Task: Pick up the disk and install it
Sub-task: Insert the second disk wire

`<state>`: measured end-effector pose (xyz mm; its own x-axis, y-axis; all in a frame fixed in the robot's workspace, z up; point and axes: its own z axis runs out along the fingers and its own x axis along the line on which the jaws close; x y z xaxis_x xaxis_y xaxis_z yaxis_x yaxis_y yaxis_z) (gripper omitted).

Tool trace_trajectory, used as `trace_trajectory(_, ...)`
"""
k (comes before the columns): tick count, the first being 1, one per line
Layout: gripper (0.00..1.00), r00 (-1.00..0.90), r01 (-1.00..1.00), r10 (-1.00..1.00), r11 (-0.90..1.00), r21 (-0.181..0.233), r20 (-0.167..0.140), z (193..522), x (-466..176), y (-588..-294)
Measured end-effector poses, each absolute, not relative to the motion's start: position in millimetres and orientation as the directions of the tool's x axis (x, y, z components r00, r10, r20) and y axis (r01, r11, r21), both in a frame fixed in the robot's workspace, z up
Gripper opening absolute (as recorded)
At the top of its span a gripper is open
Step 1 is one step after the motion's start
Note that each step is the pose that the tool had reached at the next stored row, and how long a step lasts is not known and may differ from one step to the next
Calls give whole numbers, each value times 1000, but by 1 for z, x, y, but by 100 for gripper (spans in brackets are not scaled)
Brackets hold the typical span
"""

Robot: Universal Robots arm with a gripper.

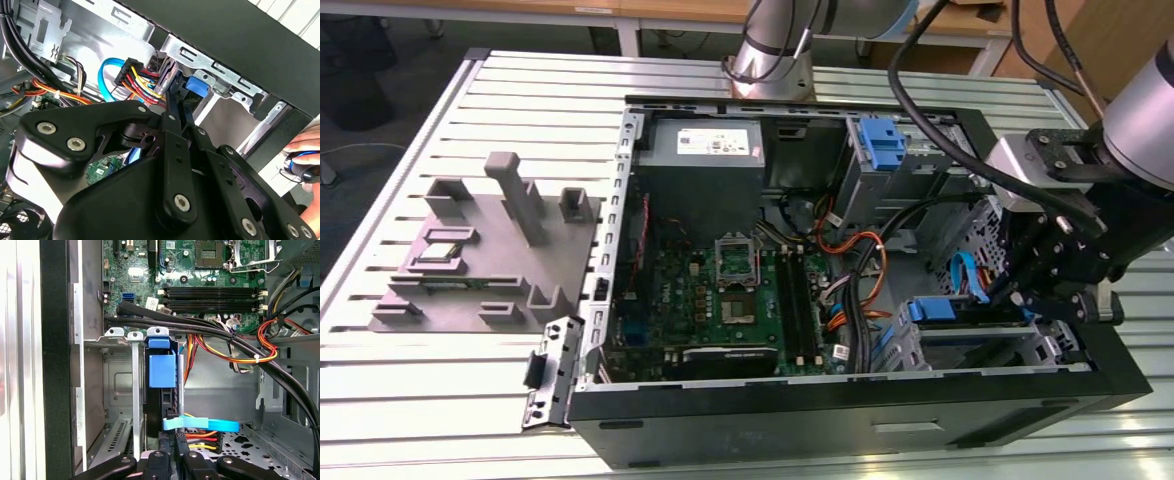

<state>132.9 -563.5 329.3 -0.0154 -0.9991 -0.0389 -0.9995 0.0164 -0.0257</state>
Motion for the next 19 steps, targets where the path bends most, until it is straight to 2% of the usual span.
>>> trace_trajectory(19, 17, -15, -1000, -999, 16, -26, -39, 327, 133, -563)
